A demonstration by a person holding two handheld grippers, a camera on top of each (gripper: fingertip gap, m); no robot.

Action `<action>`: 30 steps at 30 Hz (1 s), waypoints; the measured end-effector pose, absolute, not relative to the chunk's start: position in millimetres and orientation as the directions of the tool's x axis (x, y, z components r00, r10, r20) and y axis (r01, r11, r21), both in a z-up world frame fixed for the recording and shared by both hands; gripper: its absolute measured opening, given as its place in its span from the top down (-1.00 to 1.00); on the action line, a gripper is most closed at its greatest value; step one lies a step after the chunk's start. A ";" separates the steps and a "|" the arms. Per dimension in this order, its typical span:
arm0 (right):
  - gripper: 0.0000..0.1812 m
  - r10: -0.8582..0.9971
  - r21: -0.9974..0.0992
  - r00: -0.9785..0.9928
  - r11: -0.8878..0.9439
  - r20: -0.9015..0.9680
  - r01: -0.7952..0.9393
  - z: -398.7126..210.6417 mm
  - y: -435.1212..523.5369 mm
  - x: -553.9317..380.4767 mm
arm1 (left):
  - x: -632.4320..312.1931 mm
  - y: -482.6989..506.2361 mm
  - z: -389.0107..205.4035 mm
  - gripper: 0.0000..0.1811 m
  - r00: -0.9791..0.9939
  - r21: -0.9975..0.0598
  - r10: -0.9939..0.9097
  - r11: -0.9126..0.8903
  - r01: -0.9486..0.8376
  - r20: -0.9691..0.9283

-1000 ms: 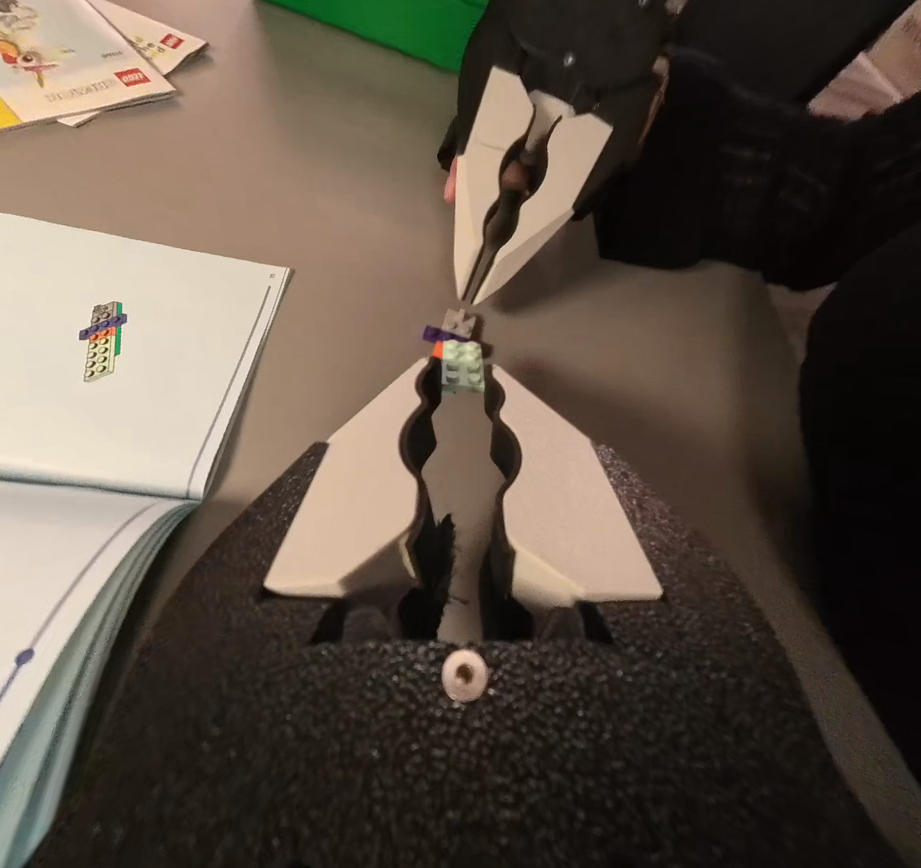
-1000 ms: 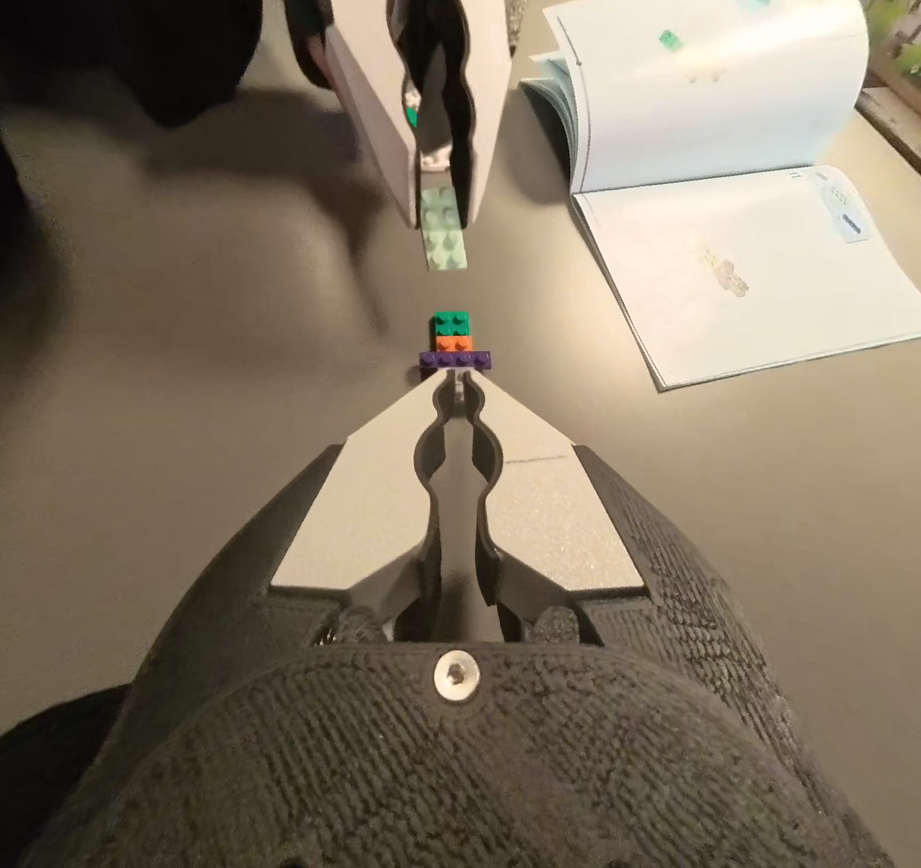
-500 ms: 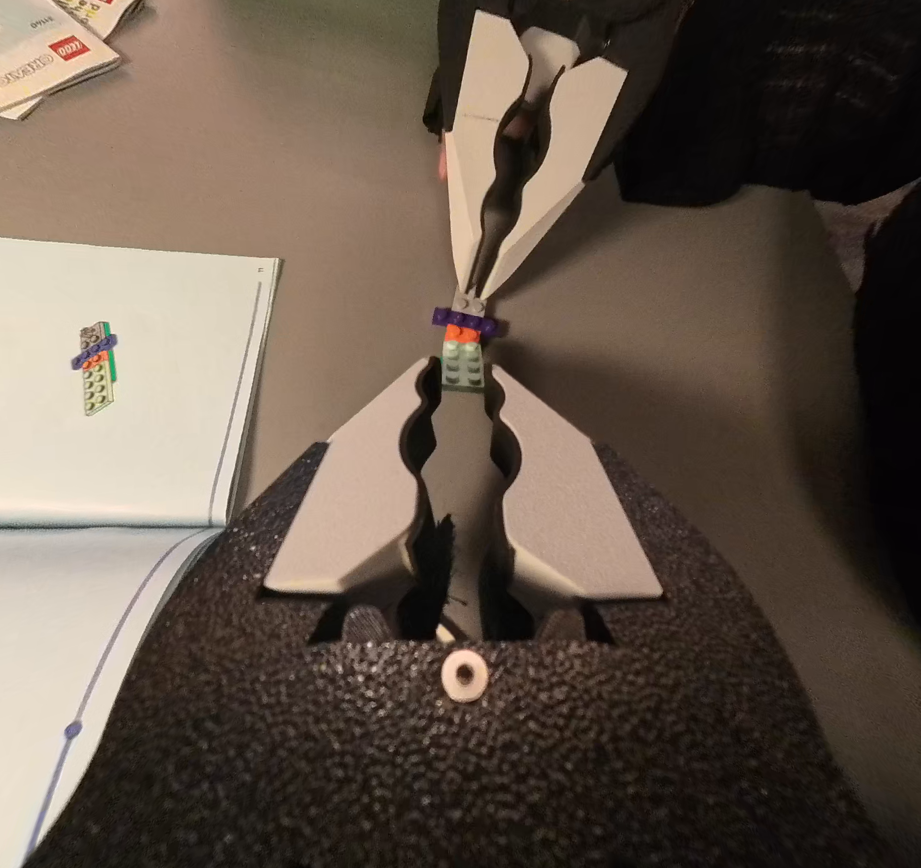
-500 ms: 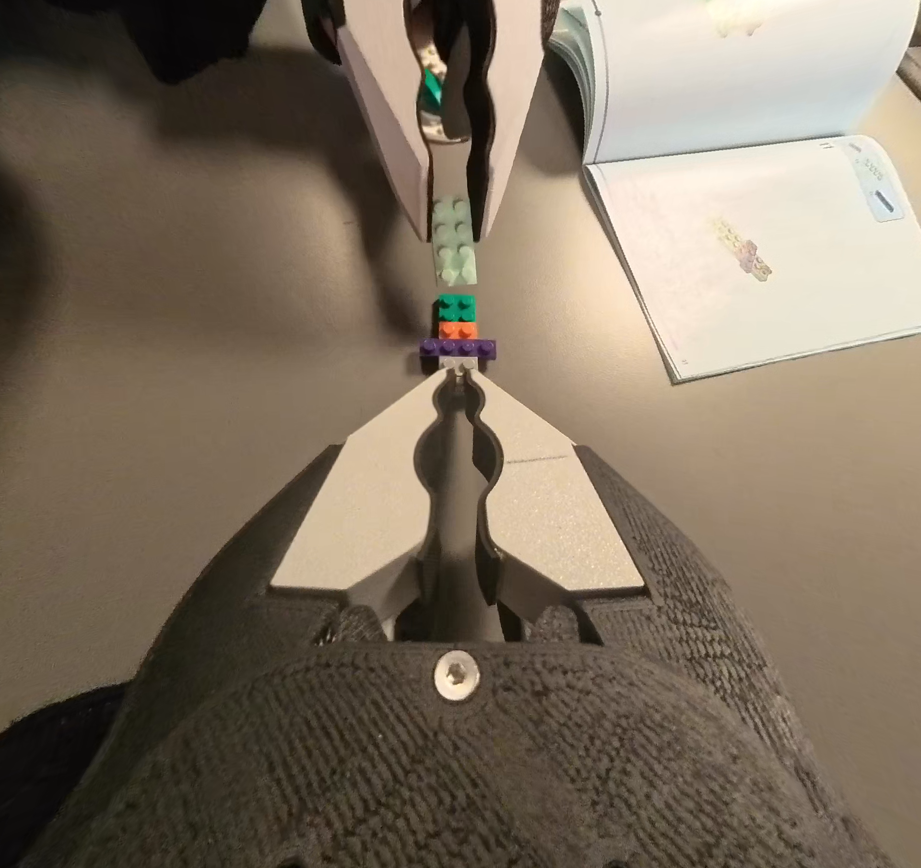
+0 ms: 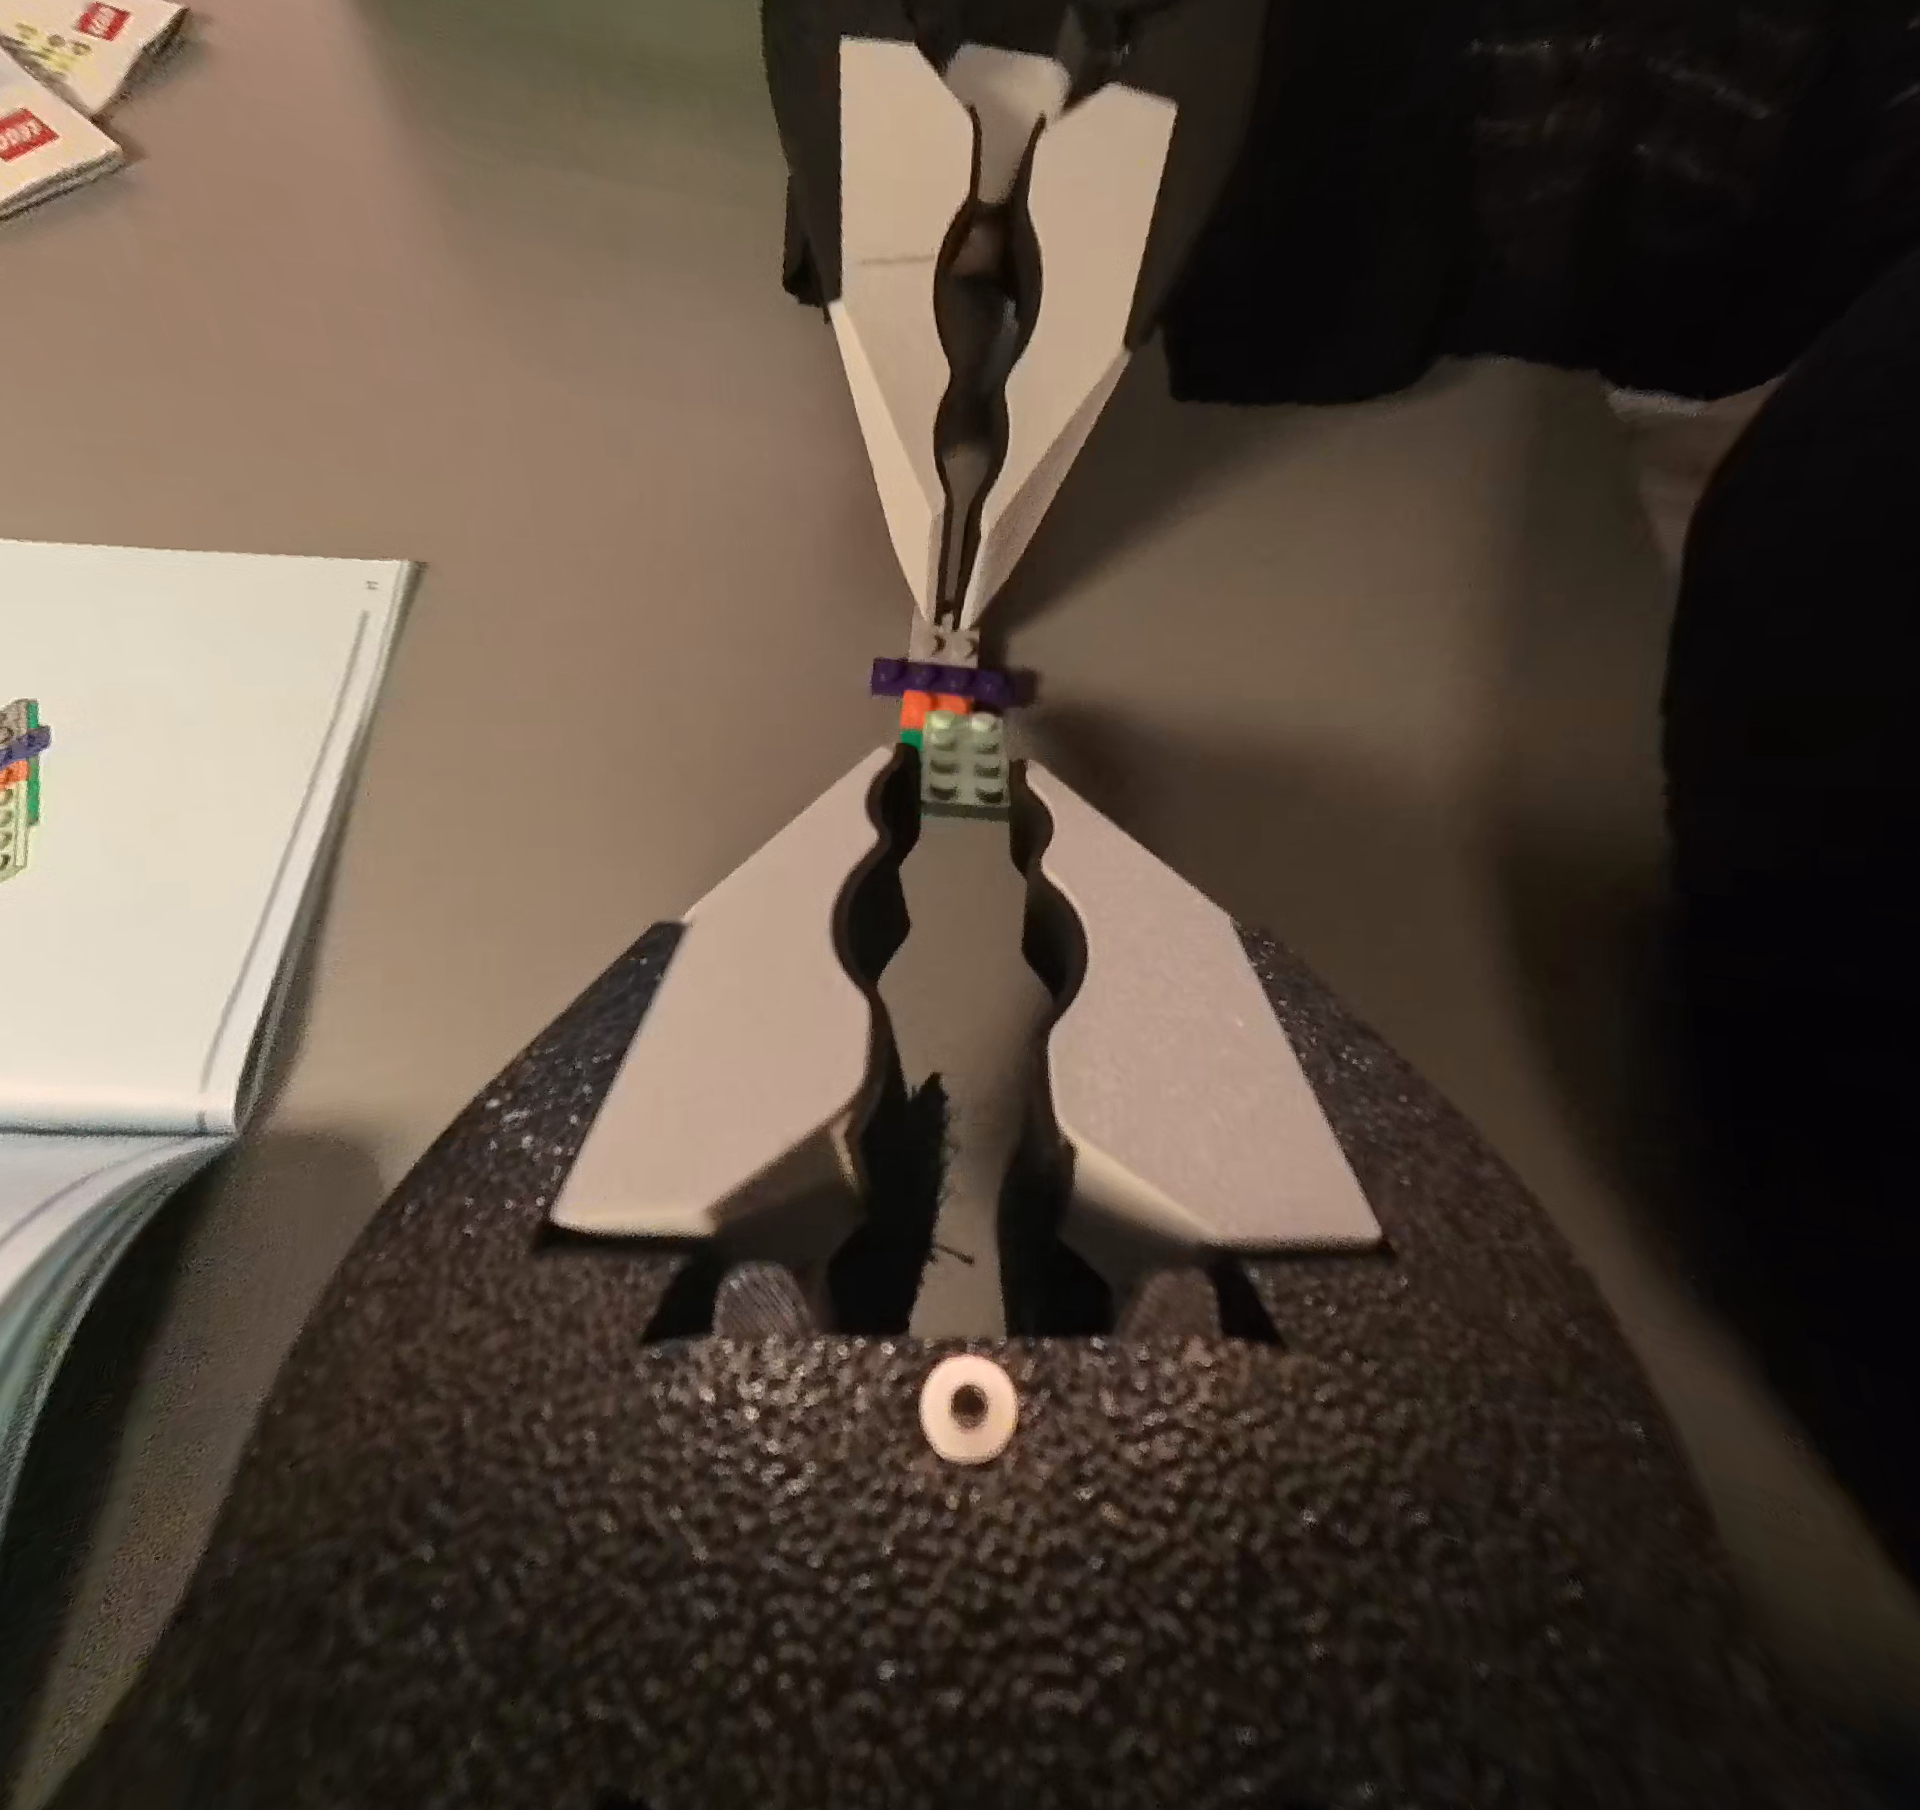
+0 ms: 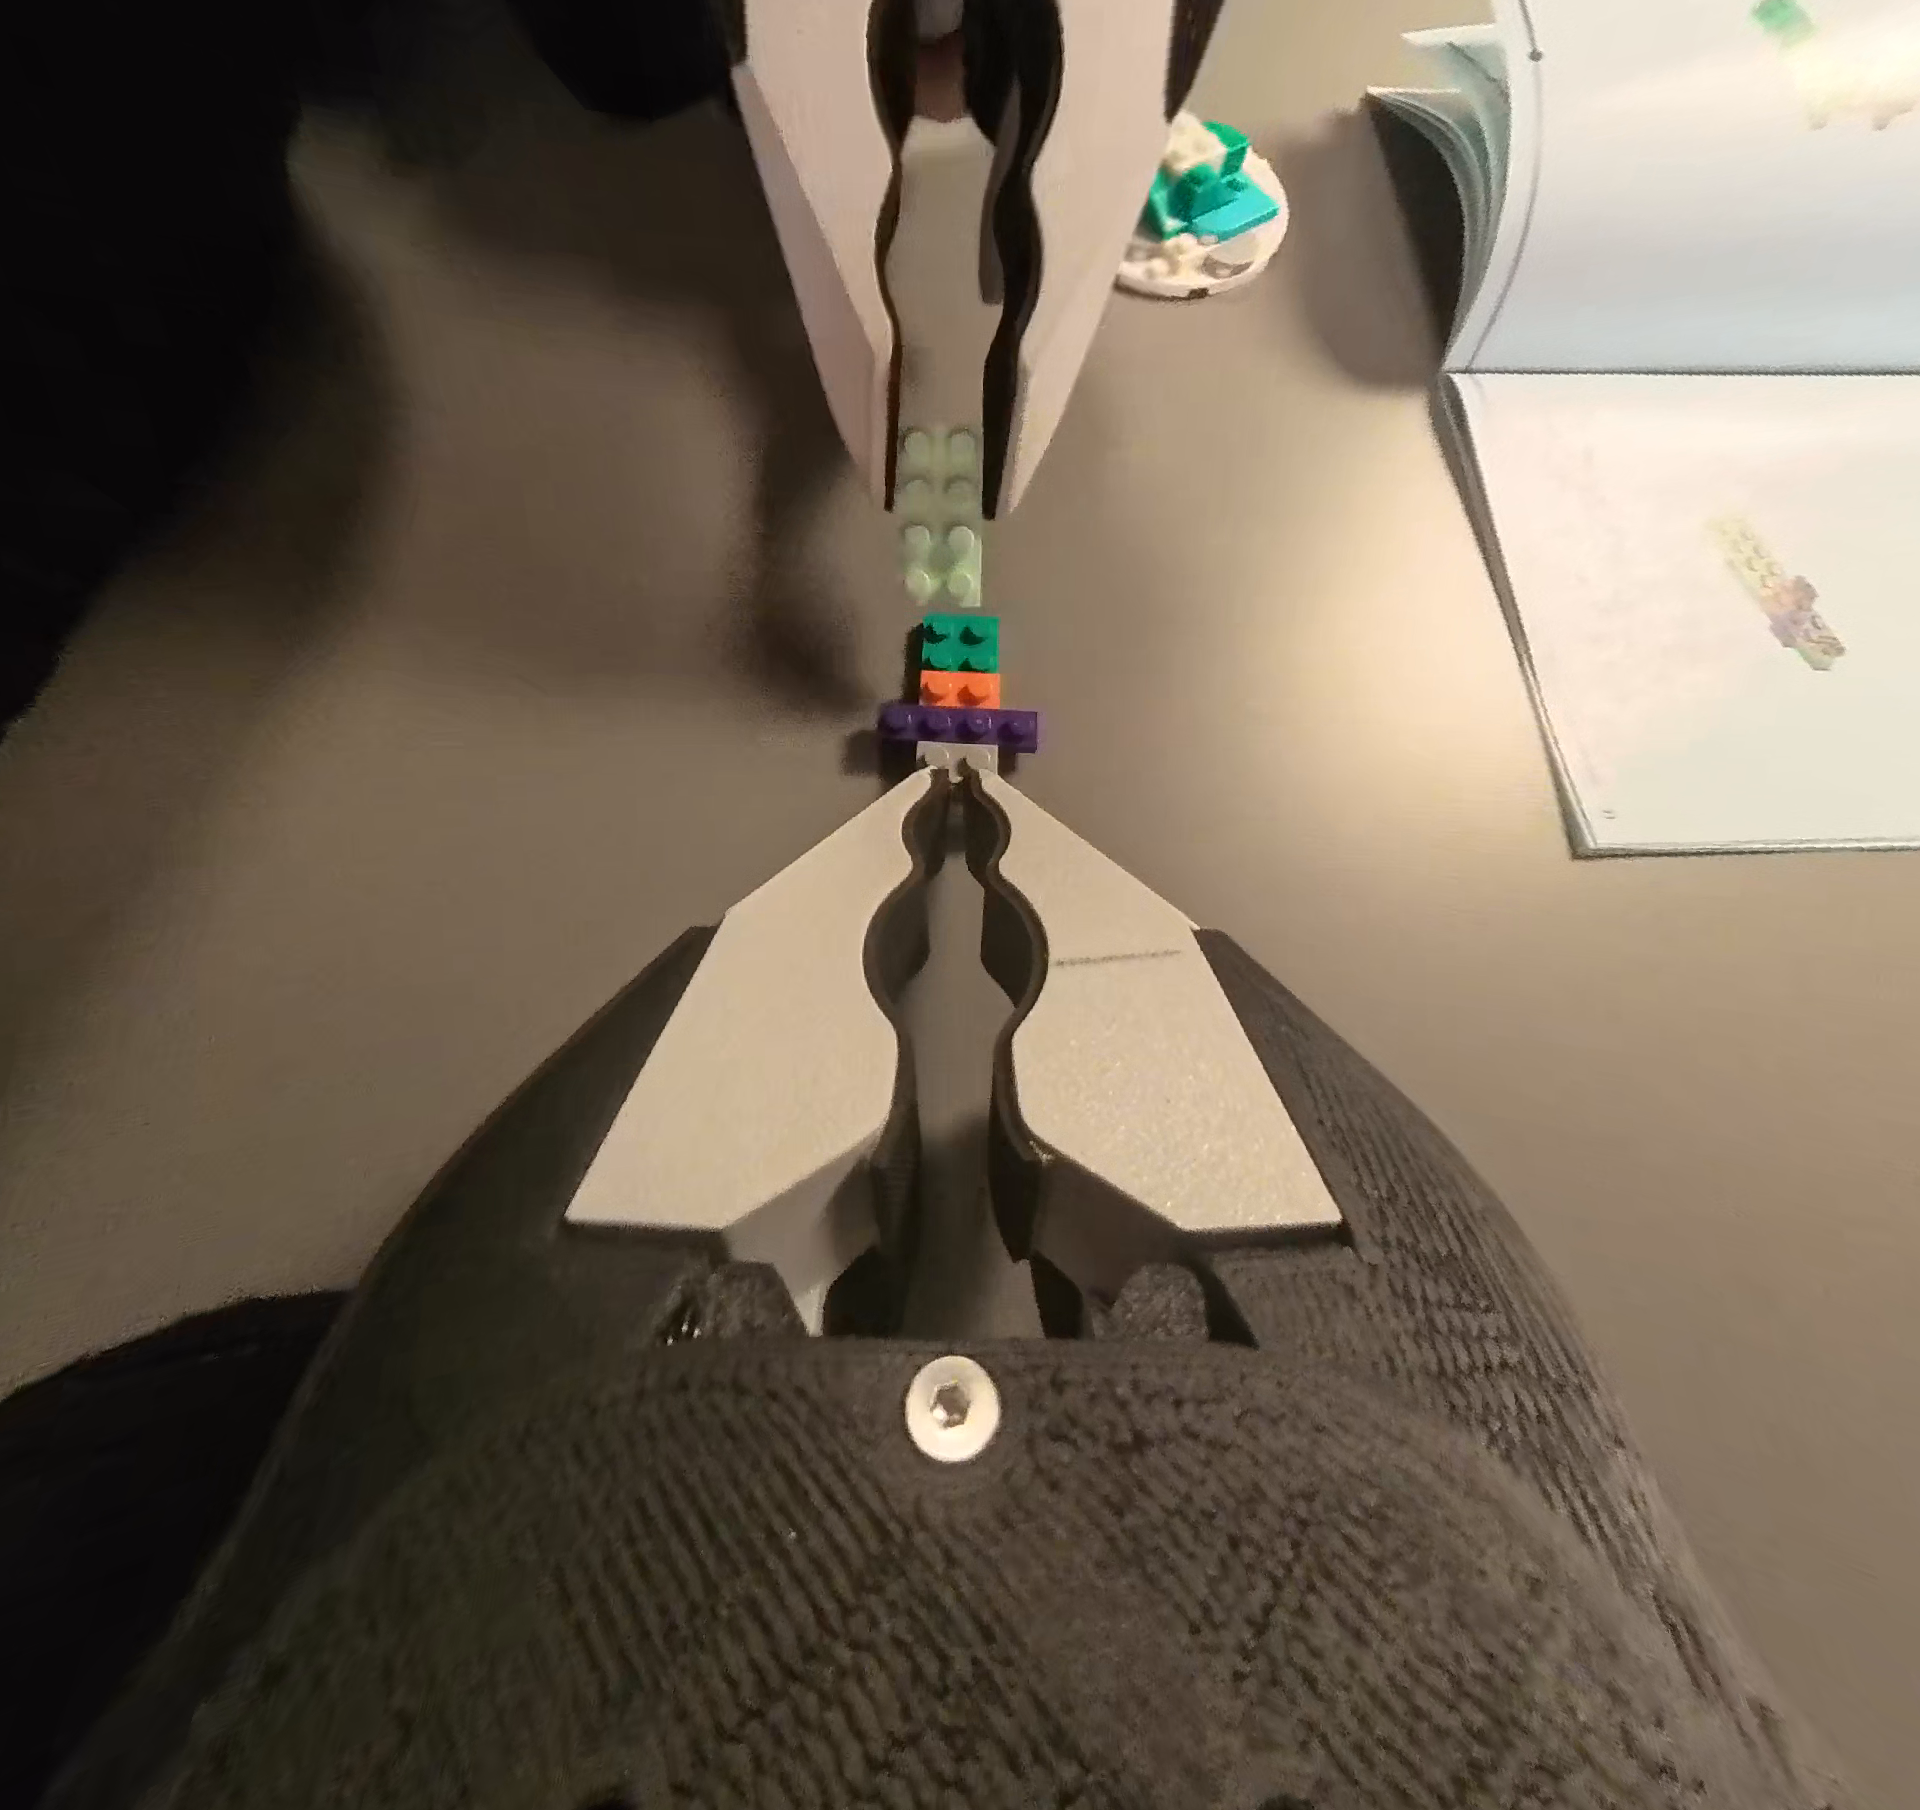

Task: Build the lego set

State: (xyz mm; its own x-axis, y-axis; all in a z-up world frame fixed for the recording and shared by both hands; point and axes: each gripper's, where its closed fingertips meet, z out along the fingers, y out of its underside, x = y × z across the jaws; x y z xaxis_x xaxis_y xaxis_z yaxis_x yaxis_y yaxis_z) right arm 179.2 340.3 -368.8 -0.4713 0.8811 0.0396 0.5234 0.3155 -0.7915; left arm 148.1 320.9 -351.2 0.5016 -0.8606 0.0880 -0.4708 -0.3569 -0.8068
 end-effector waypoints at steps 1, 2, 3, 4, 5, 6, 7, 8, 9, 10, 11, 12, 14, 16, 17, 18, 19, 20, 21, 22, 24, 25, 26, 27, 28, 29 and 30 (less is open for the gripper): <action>1.00 0.877 -0.792 -0.478 0.318 0.037 0.522 -368.8 339.1 180.1 | 148.0 319.2 -354.2 0.84 0.507 -0.803 -0.858 -0.356 -0.477 0.079; 1.00 0.874 -0.792 -0.484 0.320 0.035 0.520 -368.8 338.1 180.8 | 148.2 318.3 -356.6 0.84 0.513 -0.803 -0.855 -0.359 -0.475 0.079; 1.00 0.872 -0.792 -0.488 0.321 0.033 0.520 -368.8 337.4 181.4 | 149.1 317.1 -358.2 0.84 0.515 -0.805 -0.852 -0.370 -0.464 0.095; 1.00 0.871 -0.792 -0.489 0.321 0.033 0.519 -368.8 337.0 181.6 | 150.9 316.1 -358.9 0.84 0.516 -0.809 -0.849 -0.383 -0.445 0.118; 1.00 0.870 -0.792 -0.491 0.322 0.031 0.519 -368.8 336.5 181.7 | 151.9 316.5 -359.0 0.84 0.520 -0.814 -0.844 -0.391 -0.429 0.131; 1.00 0.869 -0.792 -0.494 0.322 0.030 0.519 -368.8 336.0 182.0 | 152.5 317.0 -359.6 0.84 0.523 -0.816 -0.842 -0.392 -0.424 0.132; 1.00 0.869 -0.792 -0.494 0.322 0.030 0.518 -368.8 335.8 182.1 | 152.3 318.2 -360.4 0.84 0.527 -0.817 -0.841 -0.386 -0.427 0.122; 1.00 0.869 -0.792 -0.494 0.322 0.030 0.519 -368.8 335.8 182.1 | 152.3 319.1 -361.5 0.84 0.528 -0.817 -0.842 -0.380 -0.434 0.111; 1.00 0.870 -0.792 -0.493 0.321 0.029 0.519 -368.8 335.7 182.0 | 152.2 319.3 -363.4 0.84 0.528 -0.811 -0.842 -0.381 -0.443 0.108; 1.00 0.870 -0.792 -0.493 0.321 0.029 0.519 -368.8 335.8 181.9 | 152.3 319.0 -365.3 0.83 0.526 -0.806 -0.844 -0.384 -0.450 0.108; 1.00 0.870 -0.792 -0.493 0.321 0.029 0.519 -368.8 335.9 181.9 | 153.3 318.7 -365.7 0.84 0.522 -0.808 -0.846 -0.382 -0.449 0.111; 1.00 0.870 -0.792 -0.493 0.321 0.030 0.519 -368.8 335.8 181.9 | 154.1 318.4 -365.9 0.84 0.518 -0.808 -0.848 -0.383 -0.448 0.115; 1.00 0.870 -0.792 -0.493 0.322 0.030 0.519 -368.8 335.9 181.8 | 153.5 319.8 -367.0 0.84 0.521 -0.807 -0.847 -0.380 -0.451 0.108; 1.00 0.870 -0.792 -0.493 0.322 0.030 0.519 -368.9 335.9 181.8 | 153.3 320.4 -368.5 0.84 0.518 -0.804 -0.849 -0.380 -0.457 0.107; 1.00 0.869 -0.792 -0.493 0.322 0.031 0.519 -368.9 335.9 181.9 | 153.0 320.5 -369.8 0.84 0.516 -0.800 -0.850 -0.382 -0.462 0.108; 1.00 0.869 -0.792 -0.493 0.322 0.030 0.519 -368.9 336.0 181.9 | 152.4 320.4 -371.6 0.84 0.513 -0.795 -0.851 -0.384 -0.469 0.109; 1.00 0.869 -0.792 -0.493 0.322 0.031 0.519 -368.9 336.0 181.8 | 151.7 320.5 -373.8 0.84 0.513 -0.788 -0.851 -0.389 -0.477 0.110; 1.00 0.869 -0.792 -0.493 0.322 0.031 0.519 -368.9 336.0 181.8 | 151.5 320.5 -374.7 0.84 0.512 -0.785 -0.852 -0.391 -0.481 0.111; 1.00 0.869 -0.792 -0.493 0.322 0.031 0.519 -368.9 336.0 181.8 | 151.4 320.5 -374.9 0.84 0.511 -0.783 -0.852 -0.391 -0.483 0.111; 1.00 0.869 -0.792 -0.493 0.322 0.031 0.519 -368.8 336.0 181.6 | 151.3 320.5 -375.1 0.84 0.511 -0.781 -0.852 -0.395 -0.484 0.114; 1.00 0.869 -0.792 -0.493 0.323 0.031 0.518 -368.8 336.1 181.6 | 151.3 320.3 -375.2 0.84 0.509 -0.778 -0.852 -0.403 -0.483 0.126; 1.00 0.869 -0.792 -0.493 0.323 0.031 0.518 -368.8 336.1 181.6 | 151.5 319.6 -375.4 0.84 0.504 -0.775 -0.854 -0.405 -0.485 0.130; 1.00 0.869 -0.792 -0.493 0.323 0.031 0.518 -368.8 336.1 181.6 | 151.9 318.6 -375.8 0.84 0.498 -0.771 -0.857 -0.405 -0.491 0.133; 1.00 0.869 -0.792 -0.493 0.323 0.031 0.518 -368.8 336.1 181.6 | 152.1 318.0 -376.4 0.84 0.493 -0.766 -0.860 -0.404 -0.501 0.131; 1.00 0.869 -0.792 -0.493 0.323 0.031 0.519 -368.8 336.1 181.5 | 152.0 318.0 -377.1 0.84 0.492 -0.761 -0.862 -0.401 -0.510 0.124; 1.00 0.870 -0.792 -0.493 0.321 0.030 0.519 -368.8 336.1 181.6 | 151.9 318.2 -377.2 0.84 0.491 -0.758 -0.863 -0.399 -0.516 0.119; 1.00 0.870 -0.792 -0.492 0.321 0.029 0.520 -368.8 336.1 181.5 | 151.8 318.5 -377.3 0.84 0.494 -0.757 -0.861 -0.401 -0.516 0.120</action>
State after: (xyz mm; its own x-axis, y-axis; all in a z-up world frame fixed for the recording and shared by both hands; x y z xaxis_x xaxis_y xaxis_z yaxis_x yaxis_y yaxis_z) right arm 181.5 336.1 -368.8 -0.4921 0.8701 0.0291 0.5198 0.3205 -0.7919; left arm 151.8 318.5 -377.3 0.4935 -0.8614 0.1199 -0.5162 -0.4010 -0.7568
